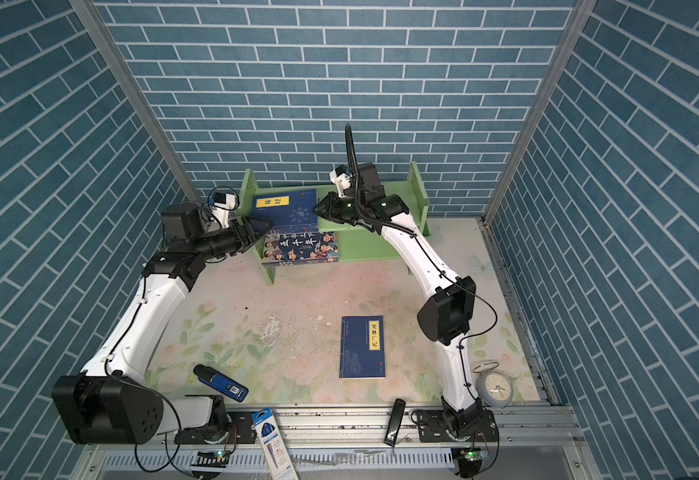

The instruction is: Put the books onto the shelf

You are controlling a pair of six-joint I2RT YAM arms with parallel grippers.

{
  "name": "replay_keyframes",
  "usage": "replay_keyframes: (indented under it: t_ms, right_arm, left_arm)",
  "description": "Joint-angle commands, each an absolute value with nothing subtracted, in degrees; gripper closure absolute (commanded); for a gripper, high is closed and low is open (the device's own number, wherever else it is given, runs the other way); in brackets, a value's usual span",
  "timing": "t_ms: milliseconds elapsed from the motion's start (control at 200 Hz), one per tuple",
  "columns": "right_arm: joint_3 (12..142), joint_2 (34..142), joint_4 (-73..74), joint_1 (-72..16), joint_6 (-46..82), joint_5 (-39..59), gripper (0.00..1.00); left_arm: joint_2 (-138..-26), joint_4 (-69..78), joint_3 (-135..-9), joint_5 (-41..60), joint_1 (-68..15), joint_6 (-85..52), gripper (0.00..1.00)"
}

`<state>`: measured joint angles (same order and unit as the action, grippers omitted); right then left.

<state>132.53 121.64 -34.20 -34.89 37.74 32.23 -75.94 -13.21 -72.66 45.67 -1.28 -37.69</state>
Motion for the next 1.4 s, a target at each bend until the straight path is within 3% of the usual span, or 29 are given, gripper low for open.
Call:
replay_keyframes:
  t_ms: [0, 325, 755, 980, 1395]
  right_arm:
    - [134.58, 123.46, -33.14, -35.32, 39.42, 33.65, 0.79]
    - [134.63, 123.23, -33.33, -35.35, 39.34, 33.06, 0.76]
    - [130.25, 116.32, -30.48, -34.24, 39.81, 25.42, 0.67]
    - [125.32, 115.35, -27.06, -33.90, 43.53, 28.28, 0.66]
    - [123.13, 116.93, -24.81, -33.70, 48.27, 29.74, 0.64]
  left_arm:
    - [-74.53, -13.26, -72.42, 45.39, -0.66, -36.91, 0.34]
    - [-74.19, -13.86, -72.20, 45.72, -0.09, -36.89, 0.34]
    - [-72.83, -20.16, -80.81, 54.76, 3.28, -38.25, 0.35]
    - [-72.22, -25.98, -80.55, 53.16, 7.41, -36.94, 0.35]
    - [-72.24, -22.68, -78.40, 53.70, 9.19, -36.75, 0.35]
